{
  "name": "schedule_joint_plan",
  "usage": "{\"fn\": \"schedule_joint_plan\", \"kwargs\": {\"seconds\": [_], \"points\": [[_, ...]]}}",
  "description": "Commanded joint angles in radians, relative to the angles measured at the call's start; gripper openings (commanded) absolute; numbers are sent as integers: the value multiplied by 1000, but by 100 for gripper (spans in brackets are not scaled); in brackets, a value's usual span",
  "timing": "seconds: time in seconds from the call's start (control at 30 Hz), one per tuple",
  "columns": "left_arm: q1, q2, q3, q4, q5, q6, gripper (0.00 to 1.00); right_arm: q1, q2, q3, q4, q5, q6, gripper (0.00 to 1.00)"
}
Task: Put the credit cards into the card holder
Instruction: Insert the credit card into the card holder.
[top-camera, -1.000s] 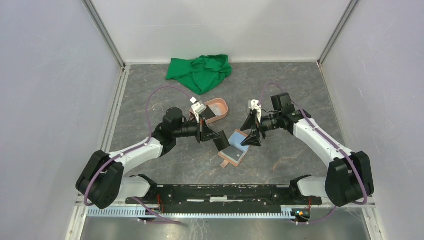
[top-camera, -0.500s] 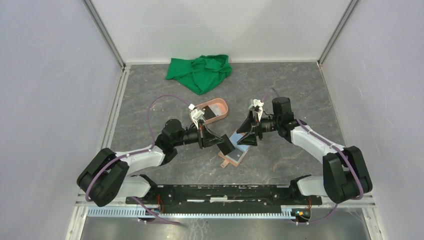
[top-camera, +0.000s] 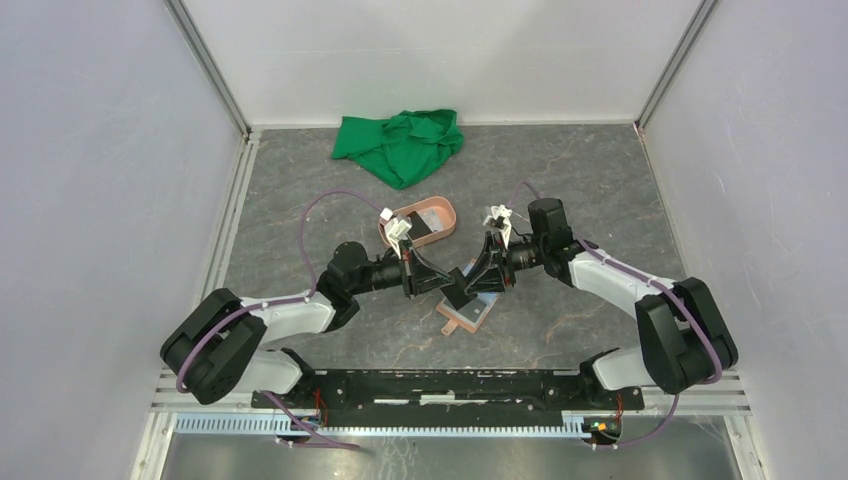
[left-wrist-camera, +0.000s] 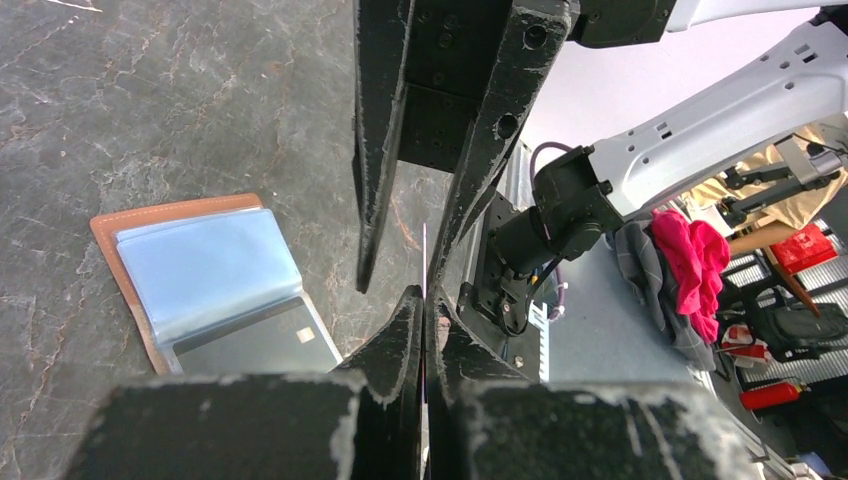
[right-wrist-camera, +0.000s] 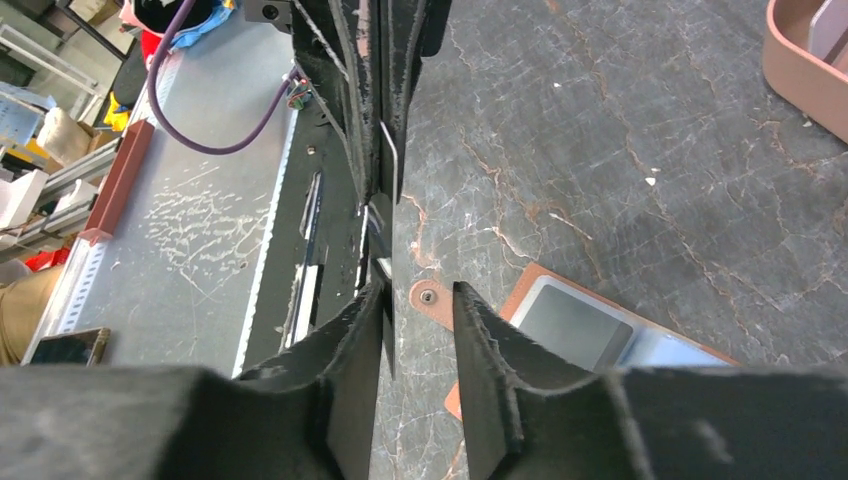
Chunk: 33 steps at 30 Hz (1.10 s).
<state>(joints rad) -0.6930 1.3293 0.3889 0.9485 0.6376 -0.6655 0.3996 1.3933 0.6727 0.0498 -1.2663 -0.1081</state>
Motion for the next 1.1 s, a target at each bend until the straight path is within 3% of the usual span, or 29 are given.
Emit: {"fn": "schedule_joint_plan", "kwargs": {"seconds": [0.0,0.07,0.13,0.2,0.23,0.27,0.3,0.33,0.5,0.57,0.63,0.7,0.87,1.07], "points": [[-11,11,-7,67,-18,-32,2,7,13,33,36,-48,32,33],[-13,10,-13,68,-22,-32,2,7,13,33,48,-55,48,24],[-14,8,-18,69,-26,-35,2,7,13,32,71,-71,74,1],[-14,-1,-26,71,-41,-44,4,7,11,38,68,-87,76,0],[-15,-16,-29,64,-59,-51,13,7,8,40,60,-86,73,0],[-14,-39,-30,42,-88,-57,32,3,1,44,37,-69,54,0],[-13,-75,-29,-4,-127,-50,91,-8,-7,49,1,-44,20,0],[-13,-113,-27,-54,-153,-26,97,-24,-13,54,-31,-22,-17,0],[-11,-358,-37,-360,-353,50,100,-112,2,118,-313,151,-248,0],[-11,-458,-88,-387,-454,-10,100,-124,22,115,-342,164,-254,0],[-12,-509,-150,-357,-456,-74,100,-129,48,116,-372,184,-256,0],[-12,-520,-198,-328,-428,-170,99,-139,88,140,-429,190,-284,0],[-35,-465,-275,-281,-412,-388,81,-171,193,192,-512,187,-285,0],[-184,-340,-276,-279,-617,-503,78,-182,255,180,-461,155,-218,0]]}}
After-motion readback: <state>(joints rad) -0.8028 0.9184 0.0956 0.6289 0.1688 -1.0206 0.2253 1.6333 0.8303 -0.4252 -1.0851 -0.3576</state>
